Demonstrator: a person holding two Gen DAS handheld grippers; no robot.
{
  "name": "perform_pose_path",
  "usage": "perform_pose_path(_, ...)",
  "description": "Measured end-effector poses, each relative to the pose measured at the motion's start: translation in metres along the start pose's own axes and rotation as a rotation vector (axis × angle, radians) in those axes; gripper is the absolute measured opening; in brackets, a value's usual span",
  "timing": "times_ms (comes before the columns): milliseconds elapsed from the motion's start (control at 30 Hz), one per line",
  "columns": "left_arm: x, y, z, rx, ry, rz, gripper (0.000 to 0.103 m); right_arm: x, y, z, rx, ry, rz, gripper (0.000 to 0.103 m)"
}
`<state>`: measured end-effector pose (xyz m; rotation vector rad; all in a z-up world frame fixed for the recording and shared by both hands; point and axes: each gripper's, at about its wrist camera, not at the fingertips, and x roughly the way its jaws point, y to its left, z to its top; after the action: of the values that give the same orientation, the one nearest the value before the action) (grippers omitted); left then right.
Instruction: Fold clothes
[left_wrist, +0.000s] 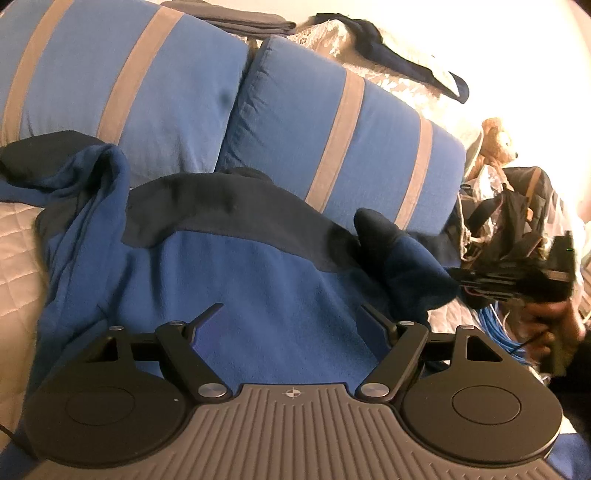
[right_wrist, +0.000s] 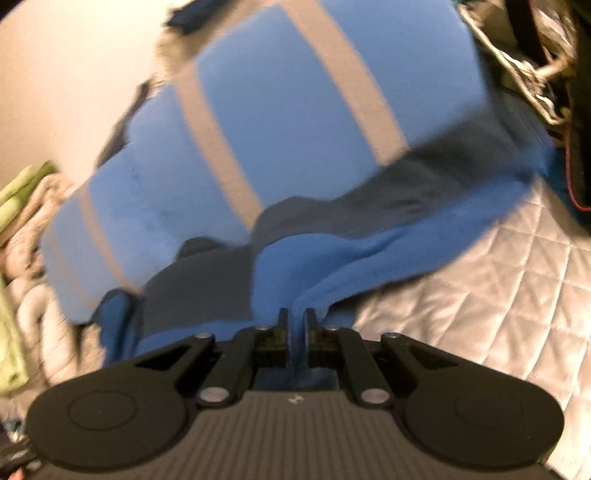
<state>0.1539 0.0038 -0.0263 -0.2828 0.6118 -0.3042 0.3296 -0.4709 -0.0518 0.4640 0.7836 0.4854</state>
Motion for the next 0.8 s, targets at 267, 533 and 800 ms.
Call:
perform_pose_path(267,-0.003,0.000,0.000,0.001,-0.016,0.006,0.077,-0.019,0.061,-0.027,-0.088,0.050,0.101,0.006)
perform_pose_path(533,-0.007,0.001,-0.001,0.004,-0.033,0.002,0.077,-0.022,0.080,-0.041,-0.123,0.052,0.049,0.037)
perform_pose_path(800,-0.008,0.001,0.000,-0.001,-0.035,-0.004,0.077,-0.070,0.025,-0.013,-0.021,-0.154,-0.104,0.102)
